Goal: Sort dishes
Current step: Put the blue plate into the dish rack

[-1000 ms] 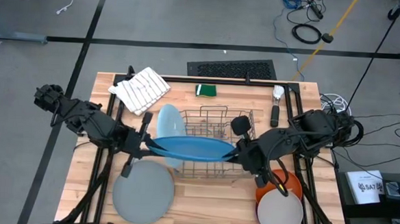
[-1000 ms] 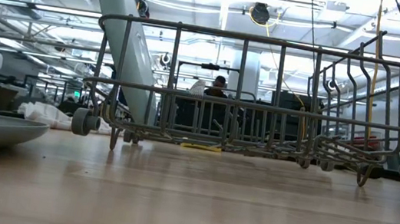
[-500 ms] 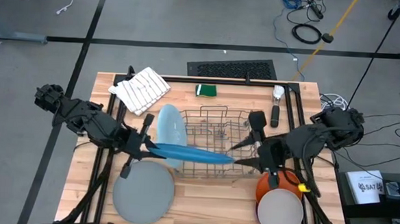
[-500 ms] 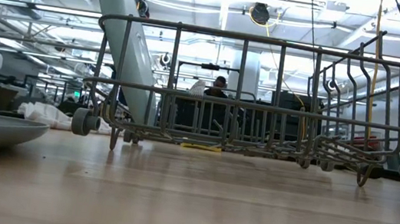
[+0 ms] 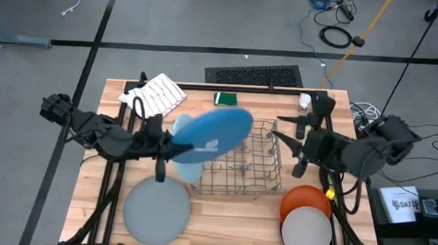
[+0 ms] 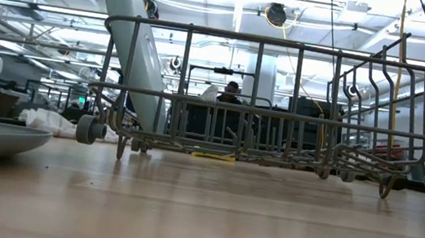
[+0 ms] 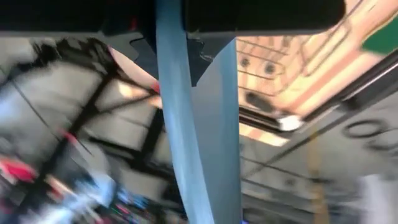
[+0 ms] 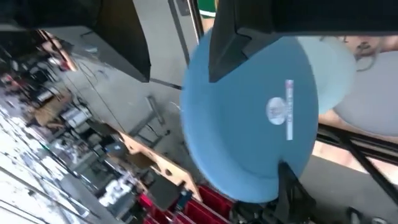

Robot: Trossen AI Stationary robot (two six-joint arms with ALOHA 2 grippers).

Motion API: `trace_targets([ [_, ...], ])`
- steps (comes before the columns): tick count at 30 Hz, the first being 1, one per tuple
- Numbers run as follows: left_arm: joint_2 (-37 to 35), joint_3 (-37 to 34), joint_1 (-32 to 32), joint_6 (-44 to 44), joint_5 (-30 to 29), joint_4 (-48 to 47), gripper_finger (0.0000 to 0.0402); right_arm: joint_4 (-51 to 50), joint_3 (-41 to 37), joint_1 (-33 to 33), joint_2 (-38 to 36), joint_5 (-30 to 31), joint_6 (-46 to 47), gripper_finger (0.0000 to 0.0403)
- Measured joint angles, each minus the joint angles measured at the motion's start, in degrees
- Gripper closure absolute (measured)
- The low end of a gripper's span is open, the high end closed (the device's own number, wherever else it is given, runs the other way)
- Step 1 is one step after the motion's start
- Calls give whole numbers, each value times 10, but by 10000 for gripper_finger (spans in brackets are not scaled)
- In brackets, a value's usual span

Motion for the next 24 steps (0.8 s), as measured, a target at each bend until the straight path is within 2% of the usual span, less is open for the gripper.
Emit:
trace_targets([
  [2,6,0,0,-39,-51,0,389,-14,0,0,6,14,19,256],
  [4,12,0,1,-79,-76,-1,389,-29,0,0,13,27,41,262],
  [7,23,0,1,-137,-101,-2,390,-61,0,0,24,45,88,270],
  [11,54,0,1,-220,-103,-10,390,-115,0,6,53,80,167,278],
  [15,87,0,0,-287,-128,-44,390,-187,0,27,90,175,243,286],
  [21,115,0,4,-368,-160,-65,390,-190,-47,66,104,290,279,310],
  [24,115,0,6,-371,-183,-66,390,-191,-75,87,84,297,294,351],
])
